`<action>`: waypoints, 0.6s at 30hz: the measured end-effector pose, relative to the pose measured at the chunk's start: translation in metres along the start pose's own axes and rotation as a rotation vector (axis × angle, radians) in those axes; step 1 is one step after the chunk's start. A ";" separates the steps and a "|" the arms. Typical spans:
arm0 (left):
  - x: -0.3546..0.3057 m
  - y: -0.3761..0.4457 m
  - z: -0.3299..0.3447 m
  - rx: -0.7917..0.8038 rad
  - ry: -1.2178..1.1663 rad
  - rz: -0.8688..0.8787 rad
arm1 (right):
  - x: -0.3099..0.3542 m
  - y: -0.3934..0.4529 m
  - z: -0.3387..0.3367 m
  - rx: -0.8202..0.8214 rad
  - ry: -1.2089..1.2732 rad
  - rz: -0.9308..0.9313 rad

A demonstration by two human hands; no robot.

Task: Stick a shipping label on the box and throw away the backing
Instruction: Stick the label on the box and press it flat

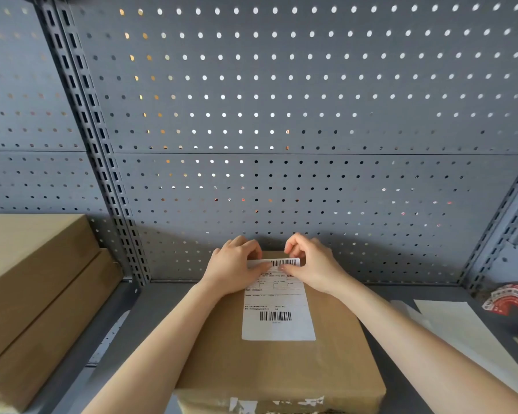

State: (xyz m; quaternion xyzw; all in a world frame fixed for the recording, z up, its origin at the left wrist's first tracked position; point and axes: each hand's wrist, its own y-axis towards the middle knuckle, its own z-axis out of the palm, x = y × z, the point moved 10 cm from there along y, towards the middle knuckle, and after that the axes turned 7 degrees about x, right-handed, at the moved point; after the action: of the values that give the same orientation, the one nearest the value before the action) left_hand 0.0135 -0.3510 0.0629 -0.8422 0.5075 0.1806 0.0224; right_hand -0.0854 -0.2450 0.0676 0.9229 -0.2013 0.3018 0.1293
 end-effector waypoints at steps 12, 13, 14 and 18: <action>0.011 -0.005 -0.008 -0.085 0.039 -0.111 | -0.015 -0.004 -0.016 -0.181 -0.197 0.144; 0.013 -0.006 -0.010 -0.099 0.033 -0.129 | -0.016 -0.006 -0.017 -0.189 -0.243 0.167; 0.015 -0.008 -0.011 -0.108 0.028 -0.148 | -0.017 -0.008 -0.017 -0.199 -0.294 0.191; 0.016 -0.012 -0.007 -0.065 0.029 -0.252 | -0.014 -0.016 -0.015 -0.211 -0.462 0.303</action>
State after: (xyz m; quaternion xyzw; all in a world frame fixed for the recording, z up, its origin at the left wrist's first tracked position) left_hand 0.0324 -0.3601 0.0626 -0.9022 0.3917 0.1805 0.0100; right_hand -0.0962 -0.2213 0.0684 0.9080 -0.3912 0.0768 0.1289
